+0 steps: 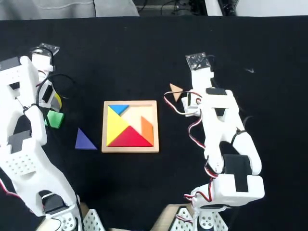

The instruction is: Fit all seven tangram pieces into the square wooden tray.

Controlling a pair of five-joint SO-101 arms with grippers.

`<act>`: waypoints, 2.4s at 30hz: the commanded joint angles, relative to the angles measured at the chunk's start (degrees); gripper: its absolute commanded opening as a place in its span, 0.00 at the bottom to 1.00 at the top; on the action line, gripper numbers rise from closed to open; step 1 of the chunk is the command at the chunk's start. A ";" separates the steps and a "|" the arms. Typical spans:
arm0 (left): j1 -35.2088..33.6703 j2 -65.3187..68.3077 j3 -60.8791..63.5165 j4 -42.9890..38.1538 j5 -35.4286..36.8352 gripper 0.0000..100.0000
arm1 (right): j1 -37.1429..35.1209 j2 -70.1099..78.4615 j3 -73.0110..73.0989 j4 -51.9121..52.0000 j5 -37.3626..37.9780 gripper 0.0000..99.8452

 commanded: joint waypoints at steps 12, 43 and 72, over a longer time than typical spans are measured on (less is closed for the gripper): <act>-2.07 -4.40 21.85 -22.15 4.75 0.30 | -0.70 -0.75 -1.80 -0.62 0.70 0.01; -1.98 -8.18 16.57 -13.71 5.01 0.06 | -0.70 -0.48 -1.80 -0.79 0.70 0.01; 38.73 -13.19 19.47 -16.88 27.69 0.06 | 5.27 -0.40 -3.38 -1.05 0.26 0.01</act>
